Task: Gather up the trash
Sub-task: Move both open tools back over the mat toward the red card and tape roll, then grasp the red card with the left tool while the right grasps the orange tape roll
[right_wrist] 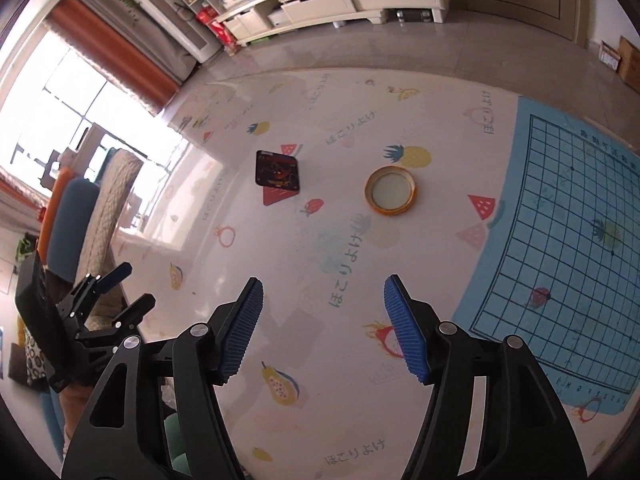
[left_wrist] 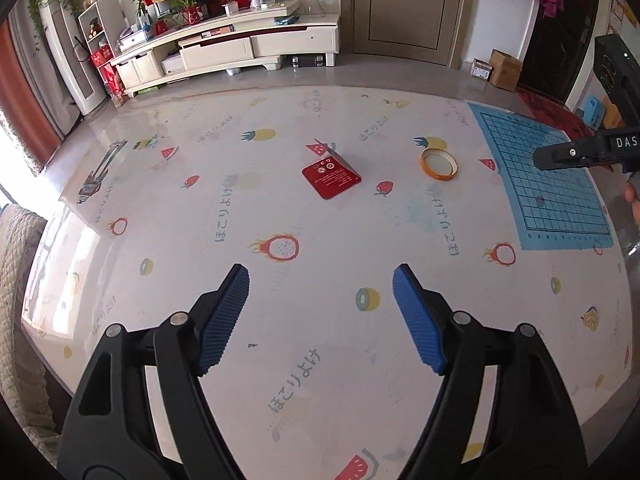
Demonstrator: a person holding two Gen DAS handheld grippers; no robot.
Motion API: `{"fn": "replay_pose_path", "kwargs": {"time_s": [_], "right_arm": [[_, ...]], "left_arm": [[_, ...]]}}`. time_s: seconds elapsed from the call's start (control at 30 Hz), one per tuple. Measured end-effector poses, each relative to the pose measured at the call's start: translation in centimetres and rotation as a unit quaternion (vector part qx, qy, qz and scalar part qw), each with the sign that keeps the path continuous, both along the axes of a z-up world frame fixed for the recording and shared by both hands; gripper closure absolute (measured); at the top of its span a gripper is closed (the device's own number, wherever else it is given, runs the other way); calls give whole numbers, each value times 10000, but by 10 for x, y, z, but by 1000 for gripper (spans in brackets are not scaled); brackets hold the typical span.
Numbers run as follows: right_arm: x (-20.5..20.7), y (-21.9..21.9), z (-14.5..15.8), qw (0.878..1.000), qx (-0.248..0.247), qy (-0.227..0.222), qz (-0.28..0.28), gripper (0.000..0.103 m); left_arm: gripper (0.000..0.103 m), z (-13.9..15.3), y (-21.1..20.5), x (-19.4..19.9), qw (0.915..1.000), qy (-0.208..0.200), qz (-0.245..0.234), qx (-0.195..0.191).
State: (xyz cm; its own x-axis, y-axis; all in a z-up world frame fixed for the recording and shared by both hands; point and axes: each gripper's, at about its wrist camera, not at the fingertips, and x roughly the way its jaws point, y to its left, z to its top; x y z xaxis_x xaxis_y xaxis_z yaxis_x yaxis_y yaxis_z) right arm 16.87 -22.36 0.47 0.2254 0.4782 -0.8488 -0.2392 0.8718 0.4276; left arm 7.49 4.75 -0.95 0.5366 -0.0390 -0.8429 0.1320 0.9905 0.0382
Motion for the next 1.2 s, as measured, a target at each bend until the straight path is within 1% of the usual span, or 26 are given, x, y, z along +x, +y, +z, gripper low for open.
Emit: {"fn": "replay_pose_path", "kwargs": {"time_s": [0.03,0.07,0.13,0.2,0.33,0.4,0.47,0.5,0.57,0.67,0.73,0.8,0.83,0.93,1.03,1.07,1.13,1.2], "right_arm": [[3,-3,-2,10000,-3,6,-39,38],[5,-5,-4,10000,-9,9,-81,36],[12,-11,-9,9999,-26,27,-163,35],[21,-16,-18,9997,-63,97,-230,35],[43,-19,-37,9991,-150,199,-337,35],[55,-19,-49,9988,-117,264,-400,35],[66,-17,-58,9986,-118,306,-413,37],[66,-17,-58,9986,-118,306,-413,38],[75,-15,-67,9983,-142,392,-405,42],[89,-12,-81,9980,-162,463,-404,43],[97,-11,-91,9978,-148,506,-409,44],[103,-11,-100,9975,-165,545,-425,44],[106,-10,-103,9974,-187,553,-414,46],[114,-5,-110,9974,-254,583,-323,48],[122,2,-114,9970,-355,613,-318,51],[125,4,-116,9967,-392,636,-323,54],[129,8,-117,9965,-410,660,-303,58],[131,12,-118,9964,-491,633,-287,60]], "left_arm": [[29,-1,-2,5,10000,13,6,-5],[26,-2,-4,11,10000,36,9,1],[24,-3,-9,22,10000,67,15,18],[19,-5,-14,33,9999,126,-14,24],[16,-14,-30,59,9995,166,-78,253],[16,-18,-37,74,9994,177,-95,288],[16,-24,-42,89,9994,238,-70,241],[16,-28,-45,98,9993,286,-63,212],[16,-35,-48,110,9993,317,-50,214],[16,-47,-52,129,9987,341,-32,382],[16,-54,-50,139,9984,375,42,426],[16,-60,-47,147,9971,357,107,666],[16,-63,-45,152,9968,356,135,703],[16,-70,-37,164,9965,499,254,622],[16,-76,-33,173,9955,565,363,674],[16,-78,-34,175,9955,579,362,655],[19,-80,-36,179,9957,615,383,579],[26,-85,-41,183,9959,688,334,490]]}}
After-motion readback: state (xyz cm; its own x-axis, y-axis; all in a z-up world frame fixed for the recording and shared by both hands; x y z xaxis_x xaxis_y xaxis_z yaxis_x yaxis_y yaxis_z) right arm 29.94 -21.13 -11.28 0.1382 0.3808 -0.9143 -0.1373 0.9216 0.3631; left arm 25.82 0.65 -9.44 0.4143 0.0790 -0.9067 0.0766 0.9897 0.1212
